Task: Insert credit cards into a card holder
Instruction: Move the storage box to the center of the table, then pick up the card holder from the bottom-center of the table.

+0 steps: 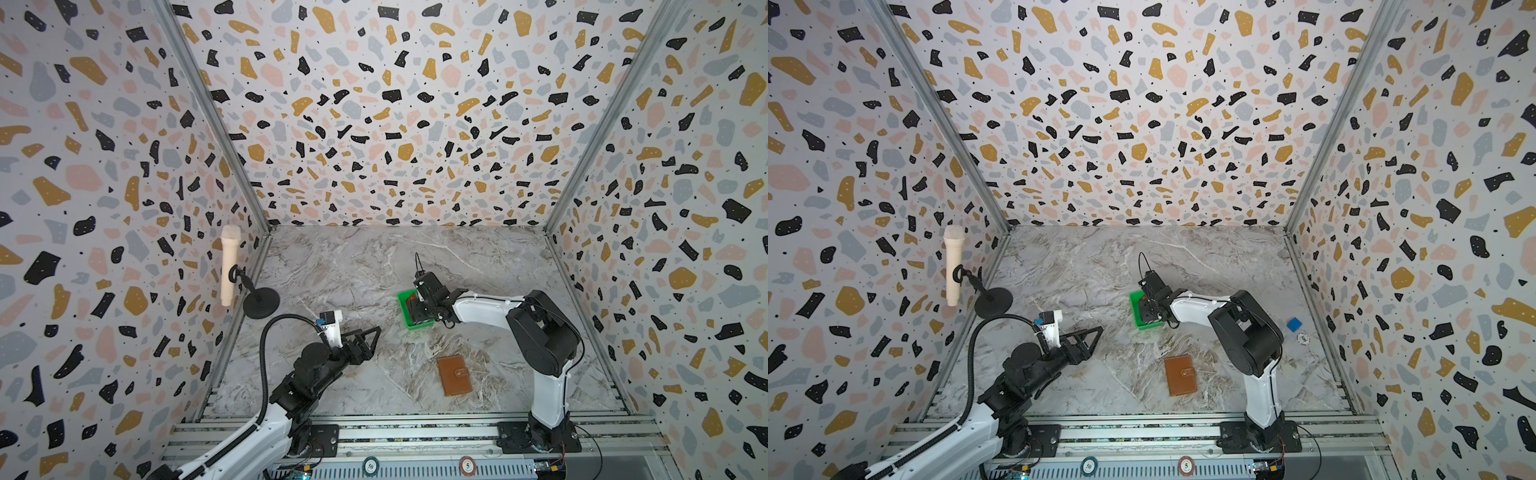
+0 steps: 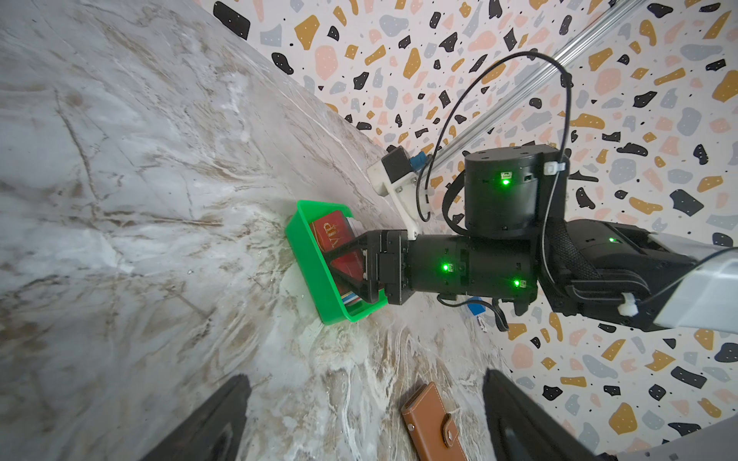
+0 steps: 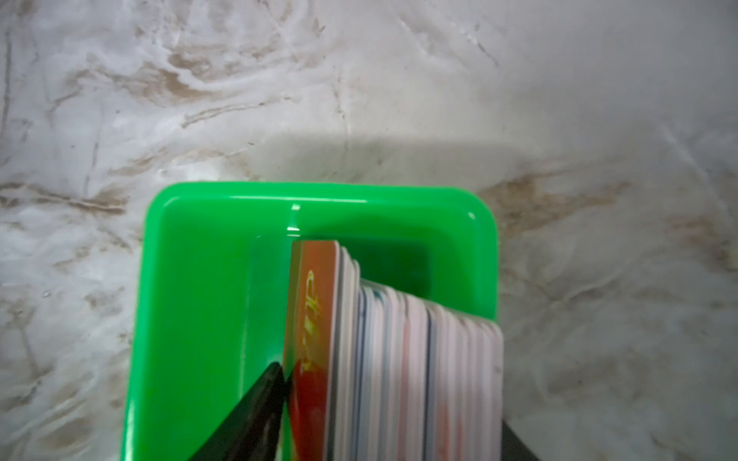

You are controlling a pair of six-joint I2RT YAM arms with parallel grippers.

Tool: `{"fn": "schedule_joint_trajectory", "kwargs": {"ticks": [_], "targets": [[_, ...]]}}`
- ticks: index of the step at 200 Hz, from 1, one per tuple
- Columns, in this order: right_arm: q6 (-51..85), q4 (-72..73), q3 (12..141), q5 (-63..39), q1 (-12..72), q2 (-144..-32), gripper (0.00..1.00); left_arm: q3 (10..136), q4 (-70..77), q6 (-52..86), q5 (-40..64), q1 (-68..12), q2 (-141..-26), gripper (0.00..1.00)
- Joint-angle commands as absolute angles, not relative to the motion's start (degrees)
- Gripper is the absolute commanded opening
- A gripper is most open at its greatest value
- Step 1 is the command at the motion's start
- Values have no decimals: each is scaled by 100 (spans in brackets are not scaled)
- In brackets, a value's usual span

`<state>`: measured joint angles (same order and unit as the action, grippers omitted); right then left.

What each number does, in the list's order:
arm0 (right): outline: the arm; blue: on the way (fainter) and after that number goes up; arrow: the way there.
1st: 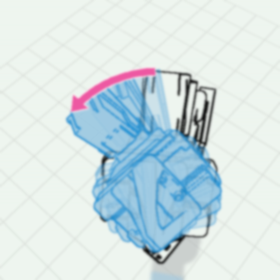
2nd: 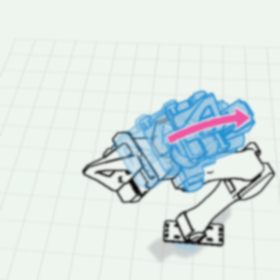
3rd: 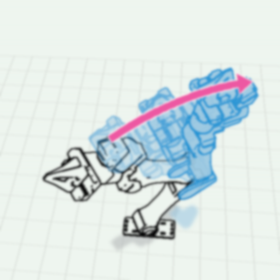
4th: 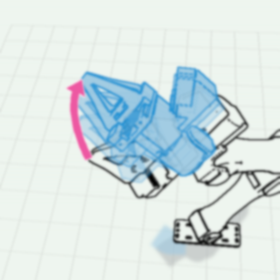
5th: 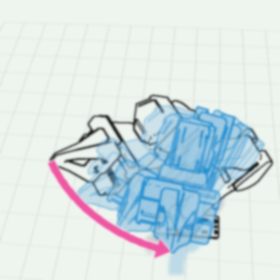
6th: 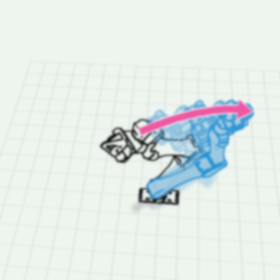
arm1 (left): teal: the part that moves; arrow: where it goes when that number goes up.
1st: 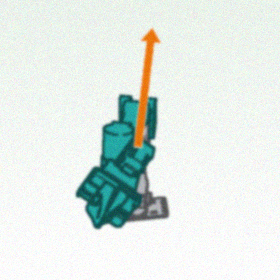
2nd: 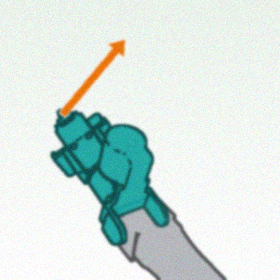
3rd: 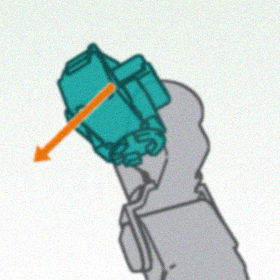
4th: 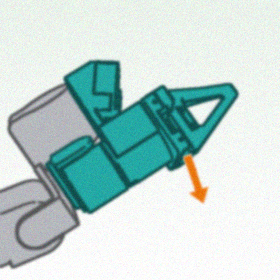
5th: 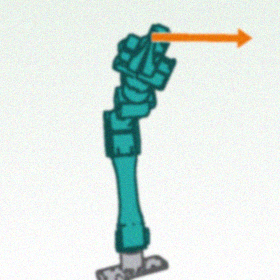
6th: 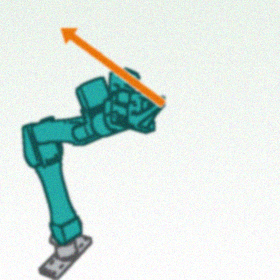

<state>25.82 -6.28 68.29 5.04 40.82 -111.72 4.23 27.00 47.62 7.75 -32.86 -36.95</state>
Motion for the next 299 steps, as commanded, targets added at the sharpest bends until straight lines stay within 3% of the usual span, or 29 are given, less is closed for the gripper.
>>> {"fn": "schedule_joint_trajectory", "kwargs": {"ticks": [1,57,99,141,208,268,299], "targets": [[2510,-1008,7054,689,3799,-11274,59,435,2769,4739,897,-3314,-3593,93],[2382,-1349,8165,532,3337,-11864,62,452,2741,4755,920,-3314,-3513,93],[2446,-1525,8773,601,3319,-11949,89,499,2797,4779,1040,-3315,-3516,94],[2480,-1425,8642,961,3321,-11003,98,514,3074,4869,1283,-3316,-3526,94],[2480,-771,6498,1380,3663,-8374,92,383,3569,4869,1248,-3455,-3269,96],[2732,-1303,4326,-37,3695,-6194,87,610,3118,4615,1429,-3577,-3673,94],[3000,-2004,3612,-831,3666,-5520,80,659,3099,4563,1597,-3642,-3997,92]]}}
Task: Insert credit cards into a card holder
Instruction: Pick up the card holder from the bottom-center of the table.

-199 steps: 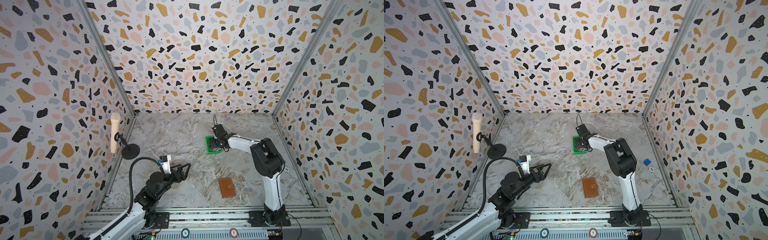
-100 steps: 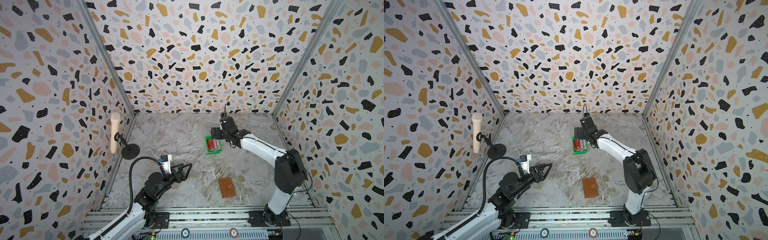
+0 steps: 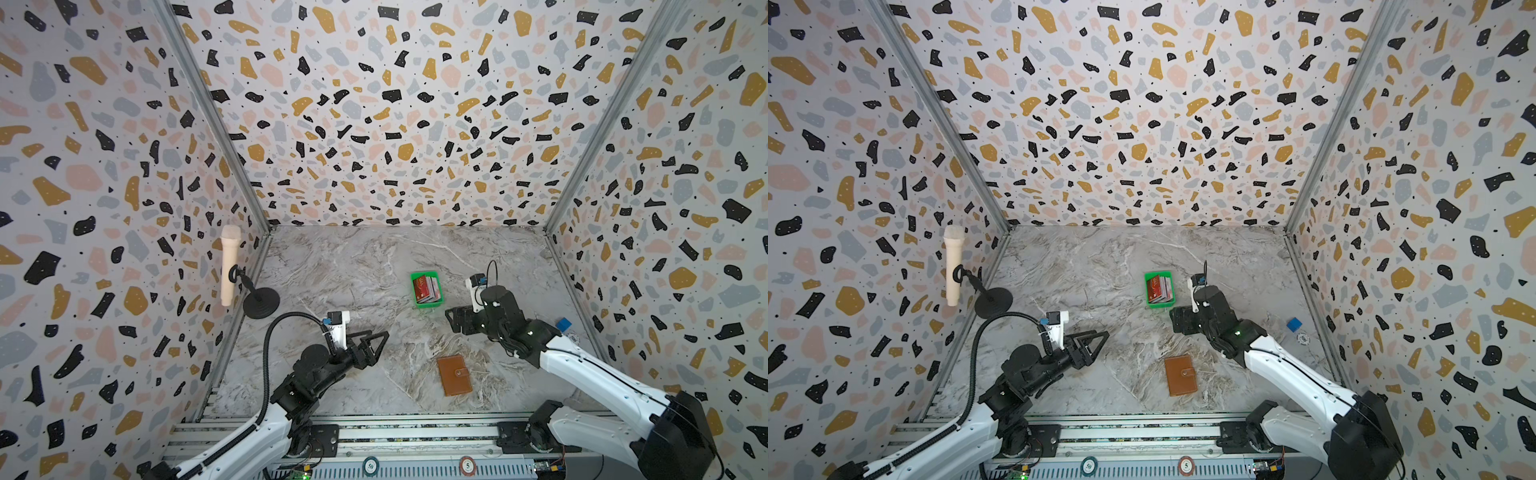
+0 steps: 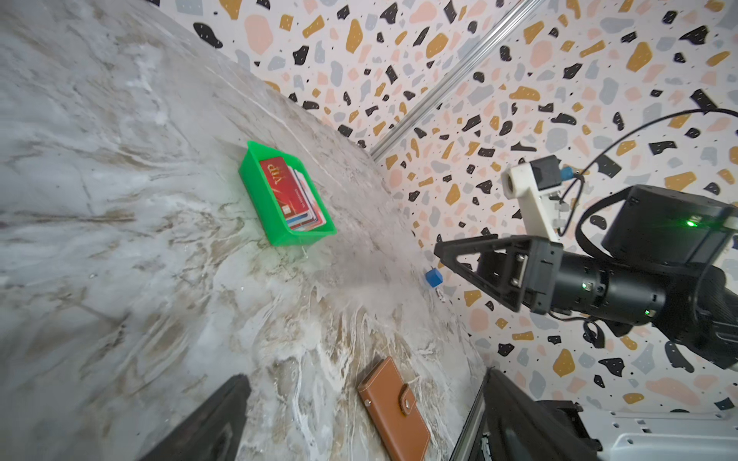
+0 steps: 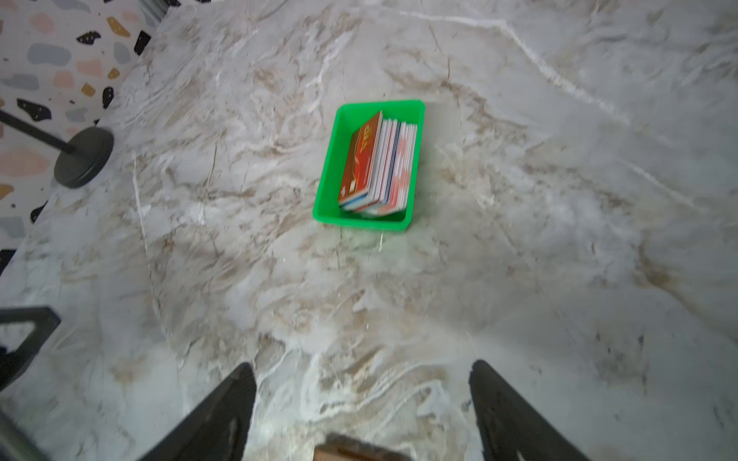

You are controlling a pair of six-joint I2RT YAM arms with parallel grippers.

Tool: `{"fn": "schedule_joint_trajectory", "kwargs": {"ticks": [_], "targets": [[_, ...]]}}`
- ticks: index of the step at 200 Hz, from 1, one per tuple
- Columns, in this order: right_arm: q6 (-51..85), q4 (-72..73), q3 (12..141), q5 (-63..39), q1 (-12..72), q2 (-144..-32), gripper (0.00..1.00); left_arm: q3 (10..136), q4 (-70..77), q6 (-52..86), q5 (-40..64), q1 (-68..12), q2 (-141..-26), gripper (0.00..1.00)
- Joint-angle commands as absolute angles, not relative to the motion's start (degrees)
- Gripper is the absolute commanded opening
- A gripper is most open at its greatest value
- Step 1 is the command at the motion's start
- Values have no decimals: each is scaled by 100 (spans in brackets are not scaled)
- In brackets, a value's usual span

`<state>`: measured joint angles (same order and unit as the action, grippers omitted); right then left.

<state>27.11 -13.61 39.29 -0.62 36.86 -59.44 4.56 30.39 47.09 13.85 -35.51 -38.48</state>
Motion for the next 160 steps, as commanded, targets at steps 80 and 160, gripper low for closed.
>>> {"fn": "schedule_joint_trajectory", "kwargs": {"ticks": [80,160], "targets": [[4209,-1913,1780,-1923,3674,-4736,68,876,3167,4410,1465,-4363,-4911,86],[4561,-1279,1325,-2168,3935,-4860,52,809,3269,4579,1703,-4374,-4984,85]]}}
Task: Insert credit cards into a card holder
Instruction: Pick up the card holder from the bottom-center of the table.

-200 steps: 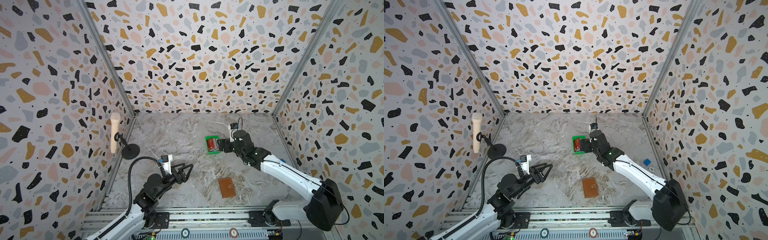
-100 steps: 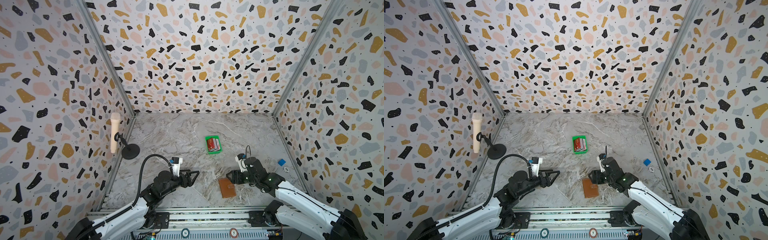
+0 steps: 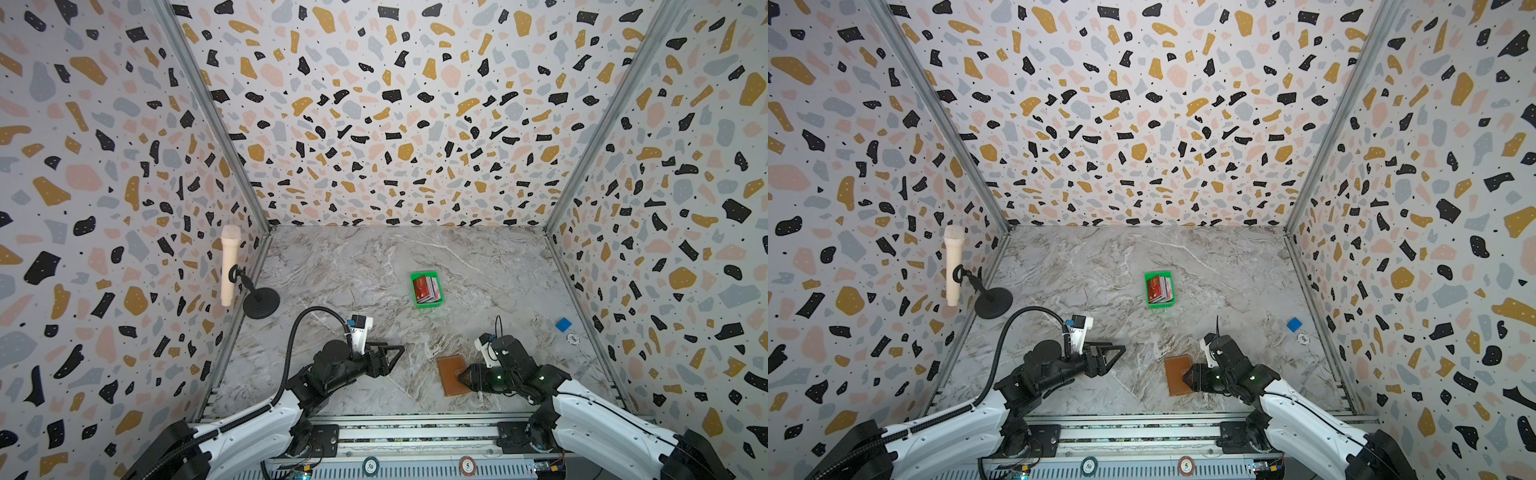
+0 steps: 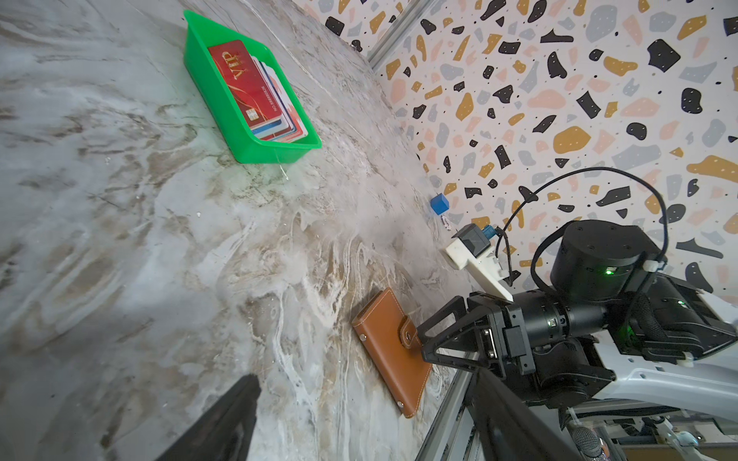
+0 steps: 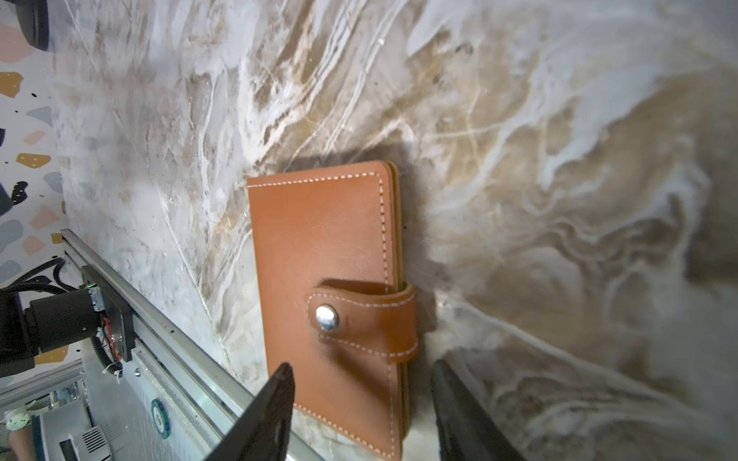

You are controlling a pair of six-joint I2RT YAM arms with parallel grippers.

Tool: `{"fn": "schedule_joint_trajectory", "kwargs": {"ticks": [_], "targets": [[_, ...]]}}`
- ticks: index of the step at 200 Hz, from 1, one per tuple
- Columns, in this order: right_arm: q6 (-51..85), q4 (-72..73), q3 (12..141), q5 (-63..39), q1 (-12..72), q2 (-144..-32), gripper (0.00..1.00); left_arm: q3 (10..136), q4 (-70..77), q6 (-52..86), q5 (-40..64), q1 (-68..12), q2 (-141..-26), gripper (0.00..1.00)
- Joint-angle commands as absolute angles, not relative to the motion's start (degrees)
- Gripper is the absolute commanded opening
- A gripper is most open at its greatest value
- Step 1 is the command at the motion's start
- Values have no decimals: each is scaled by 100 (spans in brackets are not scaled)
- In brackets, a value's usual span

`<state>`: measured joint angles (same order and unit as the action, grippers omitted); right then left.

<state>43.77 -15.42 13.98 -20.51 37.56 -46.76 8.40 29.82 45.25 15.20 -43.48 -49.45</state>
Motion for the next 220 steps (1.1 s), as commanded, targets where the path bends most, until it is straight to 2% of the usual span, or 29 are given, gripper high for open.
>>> {"fn": "schedule_joint_trajectory", "kwargs": {"ticks": [1,16,35,113,166,220], "targets": [[4570,-1255,1322,-2161,3945,-4869,52,813,3269,4579,1708,-4375,-4993,85],[4614,-1005,1330,-2149,4071,-5032,50,809,3252,4581,1752,-4370,-5062,85],[4556,-788,1391,-2174,4134,-5327,42,843,3141,4563,1871,-4385,-5222,84],[4086,316,1821,-2309,4305,-6308,0,844,2910,4615,2018,-4393,-5555,77],[3766,806,2309,-2469,4342,-6567,0,776,3052,4868,2056,-4386,-5745,76],[3528,915,3033,-2654,4333,-6581,0,617,4081,5497,2236,-4109,-5548,76]]}}
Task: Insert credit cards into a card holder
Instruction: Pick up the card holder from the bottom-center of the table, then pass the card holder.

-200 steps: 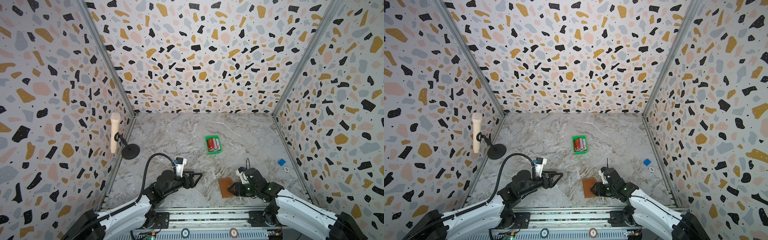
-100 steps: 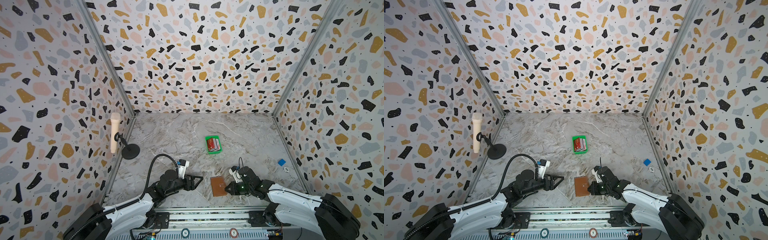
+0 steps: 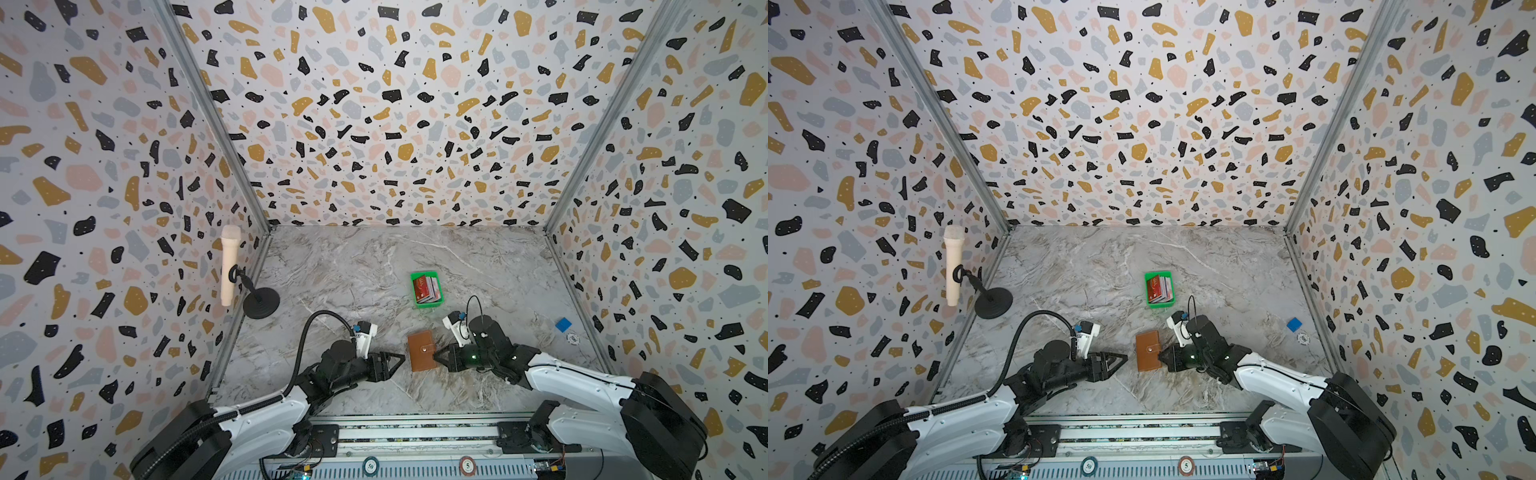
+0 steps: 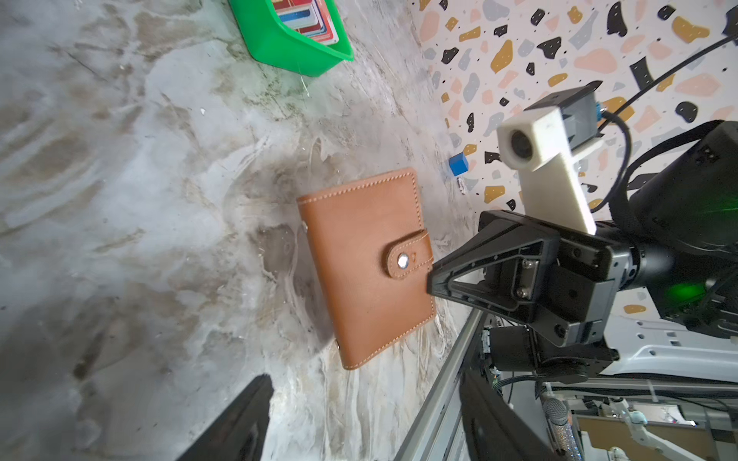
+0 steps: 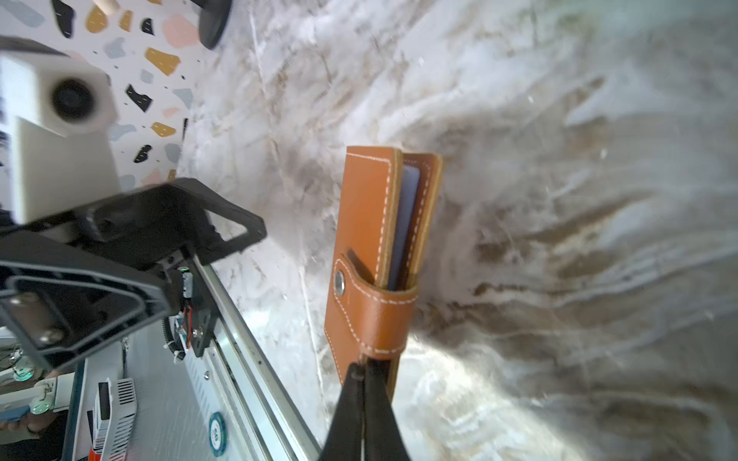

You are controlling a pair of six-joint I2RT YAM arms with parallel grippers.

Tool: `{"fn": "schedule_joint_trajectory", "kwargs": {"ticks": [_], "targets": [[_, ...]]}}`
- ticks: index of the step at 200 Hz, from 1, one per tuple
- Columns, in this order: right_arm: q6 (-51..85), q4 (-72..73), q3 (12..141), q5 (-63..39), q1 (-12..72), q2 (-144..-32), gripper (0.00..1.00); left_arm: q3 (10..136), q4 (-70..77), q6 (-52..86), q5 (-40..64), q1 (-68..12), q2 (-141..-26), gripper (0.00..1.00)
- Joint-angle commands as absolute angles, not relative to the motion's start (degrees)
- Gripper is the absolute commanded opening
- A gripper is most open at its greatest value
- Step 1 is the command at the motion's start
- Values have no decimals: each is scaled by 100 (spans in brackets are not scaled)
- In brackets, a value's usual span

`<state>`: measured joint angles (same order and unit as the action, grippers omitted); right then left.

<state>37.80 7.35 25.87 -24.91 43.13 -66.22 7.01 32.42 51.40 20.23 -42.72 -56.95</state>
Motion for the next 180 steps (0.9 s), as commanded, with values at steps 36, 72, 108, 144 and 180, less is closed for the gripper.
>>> {"fn": "schedule_joint_trajectory", "kwargs": {"ticks": [36,72,108,144,180], "targets": [[3311,739,3552,-2727,4276,-6391,0,585,4756,5731,2435,-3763,-5215,80],[3177,682,3911,-2979,4221,-6274,0,676,5240,5826,2718,-3744,-5139,80],[3198,817,4124,-3368,4201,-6287,0,758,5404,5845,2791,-3737,-5212,67],[3278,939,4197,-3747,4205,-6508,0,799,5825,5985,2877,-3743,-5376,46],[3204,831,4263,-4008,4210,-6715,0,882,5804,5871,2826,-3738,-5408,22]]}}
